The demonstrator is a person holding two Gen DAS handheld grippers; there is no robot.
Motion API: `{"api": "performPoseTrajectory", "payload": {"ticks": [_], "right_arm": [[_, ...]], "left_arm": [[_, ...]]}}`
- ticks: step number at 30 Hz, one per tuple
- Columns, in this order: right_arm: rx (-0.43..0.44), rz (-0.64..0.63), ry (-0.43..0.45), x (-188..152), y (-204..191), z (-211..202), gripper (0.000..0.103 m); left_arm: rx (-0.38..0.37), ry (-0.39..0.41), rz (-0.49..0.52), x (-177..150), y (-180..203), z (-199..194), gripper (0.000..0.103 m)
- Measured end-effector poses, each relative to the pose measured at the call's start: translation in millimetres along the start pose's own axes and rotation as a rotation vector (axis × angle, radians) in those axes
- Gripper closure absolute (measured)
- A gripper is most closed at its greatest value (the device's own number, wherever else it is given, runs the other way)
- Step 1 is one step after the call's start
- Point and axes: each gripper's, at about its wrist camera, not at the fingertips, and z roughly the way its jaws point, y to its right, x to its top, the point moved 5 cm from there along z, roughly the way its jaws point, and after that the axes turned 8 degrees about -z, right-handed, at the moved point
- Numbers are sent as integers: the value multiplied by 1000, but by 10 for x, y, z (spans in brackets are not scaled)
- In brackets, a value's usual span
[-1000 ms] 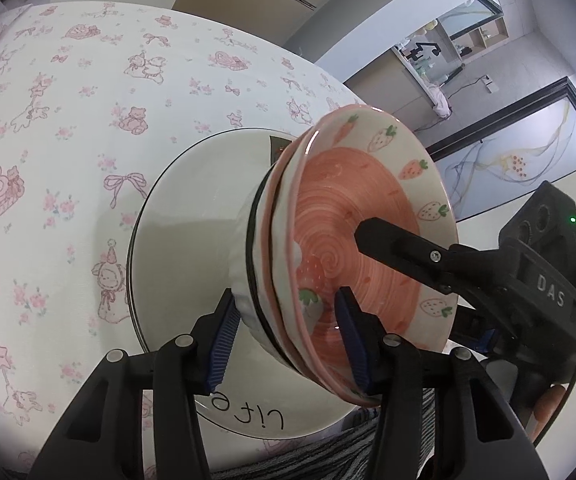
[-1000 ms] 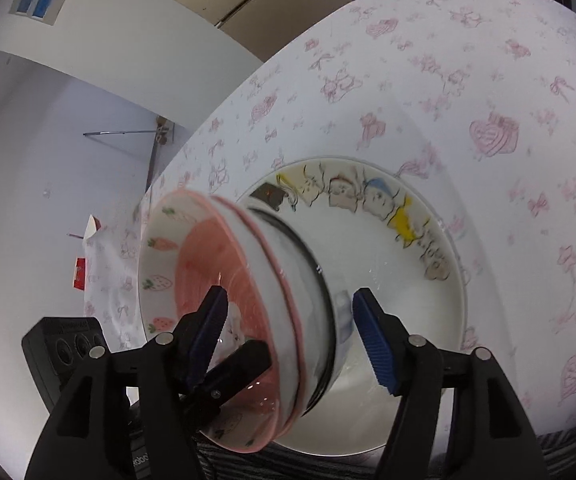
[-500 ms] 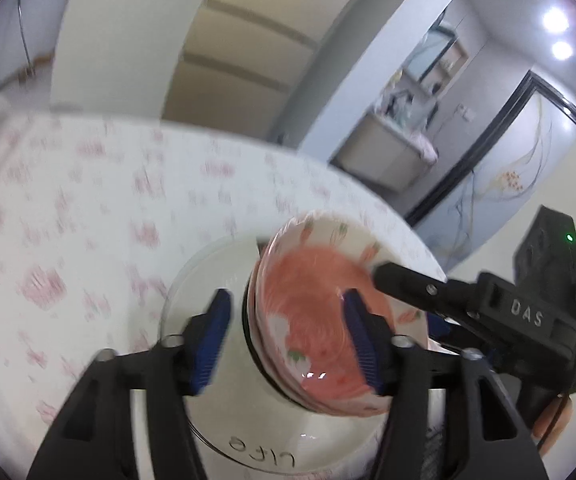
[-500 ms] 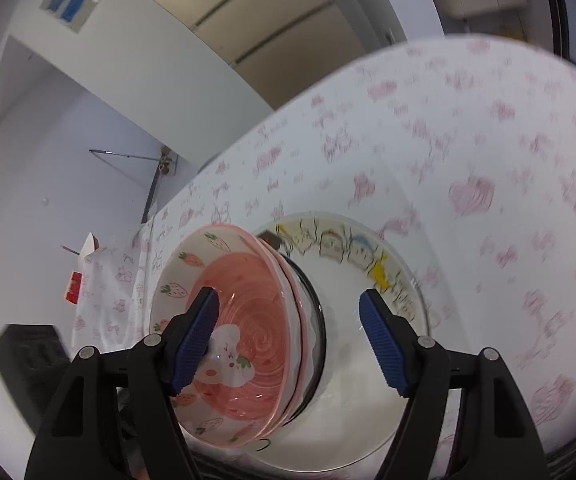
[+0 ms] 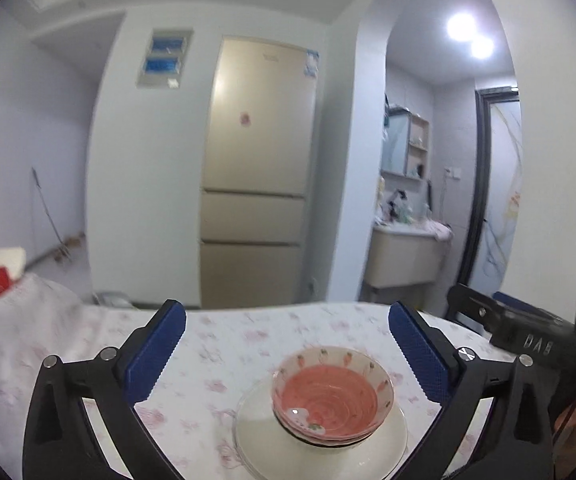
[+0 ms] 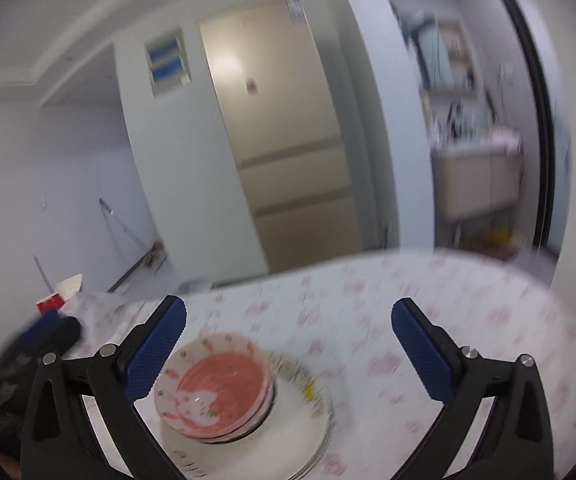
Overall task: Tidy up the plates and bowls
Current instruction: 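Raise both tools up and away from the stacked dishes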
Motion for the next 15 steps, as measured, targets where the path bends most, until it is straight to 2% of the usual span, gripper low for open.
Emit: {"api": "performPoseTrajectory", "payload": {"ticks": [4,9,15], "right_arm": [[-26,-112,86,-10,-156,-211,0],[-31,-160,145,-184,-277,-373,0],[-51,-202,147,-509,-349,-311,0]], "left_arm": [[-10,-5,14,-60,34,-221,0],[47,42,81,-258,29,-408,0],[98,3,43,-620,-209,-248,0]]}}
